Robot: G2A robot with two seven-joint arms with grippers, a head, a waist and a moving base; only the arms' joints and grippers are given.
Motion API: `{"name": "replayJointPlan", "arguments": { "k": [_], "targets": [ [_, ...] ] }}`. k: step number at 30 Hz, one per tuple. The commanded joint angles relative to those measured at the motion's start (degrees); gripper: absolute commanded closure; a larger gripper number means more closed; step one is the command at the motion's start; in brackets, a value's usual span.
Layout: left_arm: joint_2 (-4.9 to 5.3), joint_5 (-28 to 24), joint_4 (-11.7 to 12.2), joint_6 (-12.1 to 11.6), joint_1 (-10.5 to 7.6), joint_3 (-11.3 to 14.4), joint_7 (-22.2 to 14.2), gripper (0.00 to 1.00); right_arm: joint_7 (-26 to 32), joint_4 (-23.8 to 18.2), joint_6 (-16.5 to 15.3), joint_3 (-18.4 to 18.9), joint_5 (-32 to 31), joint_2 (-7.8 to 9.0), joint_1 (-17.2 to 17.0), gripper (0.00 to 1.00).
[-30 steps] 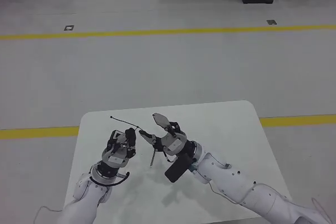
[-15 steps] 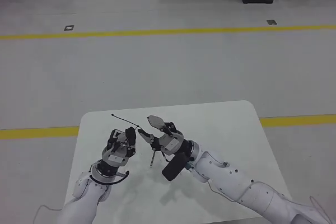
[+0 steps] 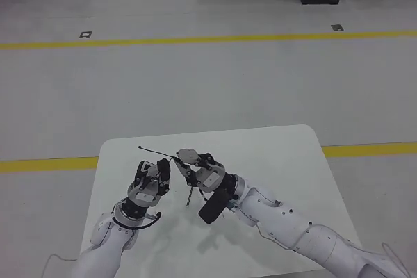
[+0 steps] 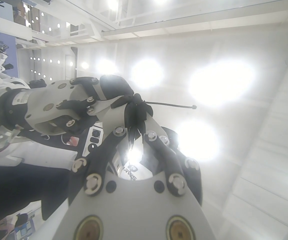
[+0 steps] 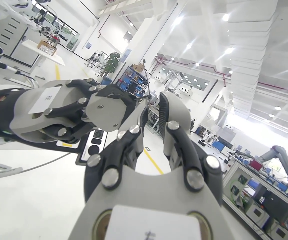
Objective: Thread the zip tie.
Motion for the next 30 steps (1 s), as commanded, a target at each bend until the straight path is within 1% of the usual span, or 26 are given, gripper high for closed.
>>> {"name": "replayJointPlan", "arguments": {
  "k": [1,3,10,15,21,30],
  "targets": [
    [-0.03,0.1,0.01,0.0,0.01,-0.04,0.01,1.0,0.0,0.1,-0.13,-0.08,0.0,-0.02,0.02,0.97],
    [-0.07,0.18,0.05,-0.01,0.0,-0.08,0.0,1.0,0.0,0.19,-0.24,-0.16,0.0,-0.03,0.05,1.0],
    [-0.22,0.16,0.29,-0.1,-0.14,-0.21,-0.14,1.0,-0.27,0.6,-0.27,-0.25,0.0,-0.06,-0.07,1.0],
    [-0.42,-0.81,0.2,-0.86,-0.34,-0.36,-0.62,1.0,-0.83,1.12,-0.19,-0.26,0.0,0.04,-0.13,1.0],
    [-0.62,-1.05,-0.06,-1.08,-0.58,-0.3,-0.9,1.0,-2.12,1.87,0.18,-0.61,0.0,0.51,0.02,1.0],
    [-0.95,-0.96,-0.68,-1.44,-0.84,0.14,-0.8,1.0,-2.41,2.08,0.8,-0.77,0.0,1.48,-0.39,1.0]
  ]
}}
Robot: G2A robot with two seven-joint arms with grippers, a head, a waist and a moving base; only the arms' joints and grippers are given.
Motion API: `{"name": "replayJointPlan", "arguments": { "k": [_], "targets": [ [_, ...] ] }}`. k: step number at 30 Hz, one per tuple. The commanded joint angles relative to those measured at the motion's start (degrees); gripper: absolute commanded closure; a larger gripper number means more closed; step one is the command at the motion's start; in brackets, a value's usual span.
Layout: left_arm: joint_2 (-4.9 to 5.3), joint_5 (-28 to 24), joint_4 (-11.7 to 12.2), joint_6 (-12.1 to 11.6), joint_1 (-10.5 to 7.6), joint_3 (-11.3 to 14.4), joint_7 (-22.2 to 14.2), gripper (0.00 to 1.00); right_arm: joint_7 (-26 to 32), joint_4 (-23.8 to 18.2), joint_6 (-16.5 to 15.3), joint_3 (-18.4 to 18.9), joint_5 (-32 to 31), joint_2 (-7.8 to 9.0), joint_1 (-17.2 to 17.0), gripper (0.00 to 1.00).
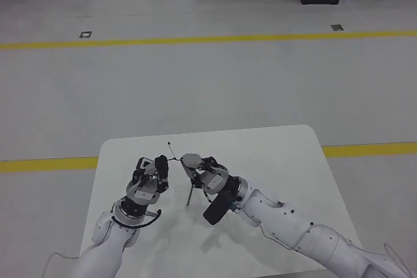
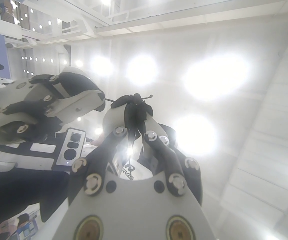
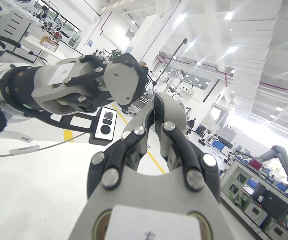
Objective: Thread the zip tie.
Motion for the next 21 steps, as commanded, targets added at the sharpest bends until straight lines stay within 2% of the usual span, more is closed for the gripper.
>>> {"name": "replayJointPlan", "arguments": {
  "k": [1,21],
  "targets": [
    [-0.06,-0.02,-0.2,-0.08,-0.05,0.07,0.03,1.0,0.05,-0.06,0.09,-0.08,0.0,0.16,-0.06,1.0],
    [-0.39,0.53,-2.79,-0.49,0.62,-0.9,0.14,1.0,0.63,-0.01,1.42,-2.52,0.0,1.39,0.12,1.0]
  ]
}}
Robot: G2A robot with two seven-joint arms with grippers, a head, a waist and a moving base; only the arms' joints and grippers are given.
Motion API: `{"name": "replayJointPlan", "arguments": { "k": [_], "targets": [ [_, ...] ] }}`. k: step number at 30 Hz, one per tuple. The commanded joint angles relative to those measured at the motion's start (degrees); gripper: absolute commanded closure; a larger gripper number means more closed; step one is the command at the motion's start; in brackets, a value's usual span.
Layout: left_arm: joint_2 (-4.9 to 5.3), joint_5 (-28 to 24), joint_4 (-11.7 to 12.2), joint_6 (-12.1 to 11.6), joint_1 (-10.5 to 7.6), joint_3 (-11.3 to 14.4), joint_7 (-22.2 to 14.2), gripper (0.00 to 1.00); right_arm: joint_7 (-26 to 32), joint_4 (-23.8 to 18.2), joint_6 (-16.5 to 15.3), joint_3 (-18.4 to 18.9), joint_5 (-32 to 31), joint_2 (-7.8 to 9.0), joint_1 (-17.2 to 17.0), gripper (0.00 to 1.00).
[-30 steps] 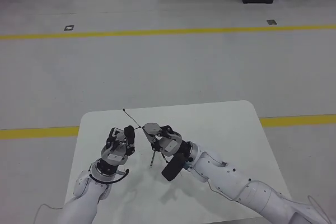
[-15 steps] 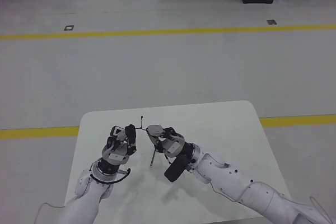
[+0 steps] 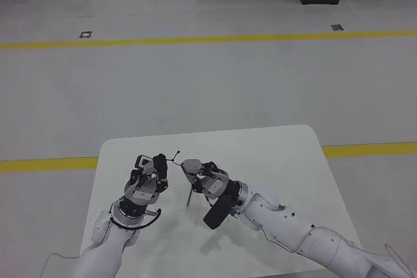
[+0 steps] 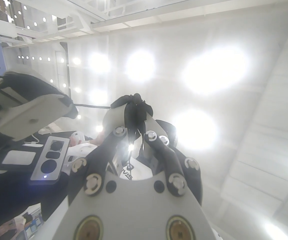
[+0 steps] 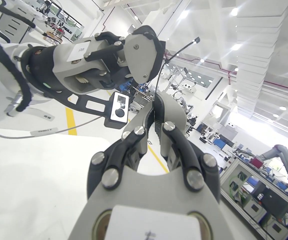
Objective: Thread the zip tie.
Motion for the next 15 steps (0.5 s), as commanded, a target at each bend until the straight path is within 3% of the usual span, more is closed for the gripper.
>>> {"name": "replayJointPlan", "arguments": {
  "k": [1,15],
  "targets": [
    [-0.02,0.0,-0.28,0.03,0.11,-0.13,-0.03,1.0,0.13,0.07,0.11,-0.23,0.0,0.05,0.04,1.0],
    [-0.21,-0.19,-1.02,0.36,0.56,-0.81,-0.26,1.0,0.82,0.53,0.71,-1.43,0.0,0.27,0.41,1.0]
  ]
}}
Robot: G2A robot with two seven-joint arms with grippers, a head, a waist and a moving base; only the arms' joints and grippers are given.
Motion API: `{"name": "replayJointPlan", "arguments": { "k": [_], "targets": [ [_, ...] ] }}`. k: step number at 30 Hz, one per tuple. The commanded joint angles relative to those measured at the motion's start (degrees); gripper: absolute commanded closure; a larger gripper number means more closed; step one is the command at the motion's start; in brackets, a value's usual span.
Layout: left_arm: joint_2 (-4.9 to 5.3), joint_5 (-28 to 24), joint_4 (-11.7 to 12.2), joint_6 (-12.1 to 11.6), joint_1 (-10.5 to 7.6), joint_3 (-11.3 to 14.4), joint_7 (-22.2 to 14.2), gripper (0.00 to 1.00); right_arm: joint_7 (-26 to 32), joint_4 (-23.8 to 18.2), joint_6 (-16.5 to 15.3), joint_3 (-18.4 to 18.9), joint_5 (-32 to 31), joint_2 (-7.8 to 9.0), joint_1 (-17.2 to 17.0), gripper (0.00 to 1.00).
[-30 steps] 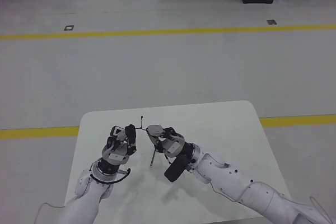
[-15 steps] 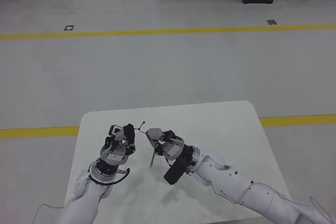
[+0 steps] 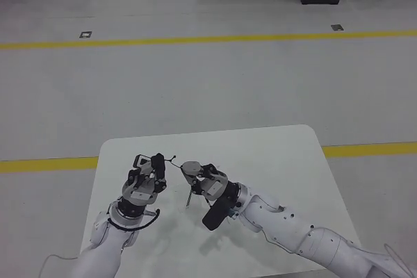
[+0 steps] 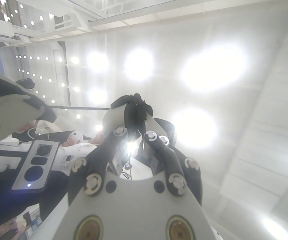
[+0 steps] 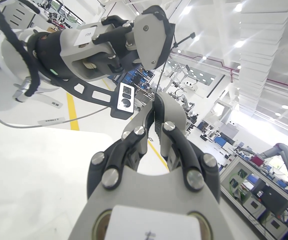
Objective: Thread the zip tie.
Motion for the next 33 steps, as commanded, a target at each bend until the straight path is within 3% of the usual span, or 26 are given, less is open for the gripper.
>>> {"name": "replayJointPlan", "arguments": {
  "k": [1,21,22,23,33],
  "targets": [
    [-0.03,-0.1,-0.02,0.02,0.03,-0.09,-0.03,1.0,0.12,-0.01,0.08,-0.14,0.0,0.02,0.1,1.0],
    [-0.53,-1.03,0.36,0.18,-0.36,-0.09,-0.2,1.0,0.83,0.23,0.44,-1.05,0.0,0.36,1.15,1.0],
    [-0.56,-1.0,0.46,0.14,-0.41,-0.09,-0.19,1.0,0.8,0.25,0.43,-0.98,0.0,0.4,1.11,0.85],
    [-0.58,-0.95,0.59,0.11,-0.48,-0.09,-0.19,1.0,0.75,0.26,0.5,-0.87,0.0,0.45,1.04,0.0],
    [-0.71,0.3,1.72,-0.72,-0.23,-0.55,0.05,1.0,0.48,0.1,0.36,3.03,1.99,1.14,-2.84,0.0]
  ]
}}
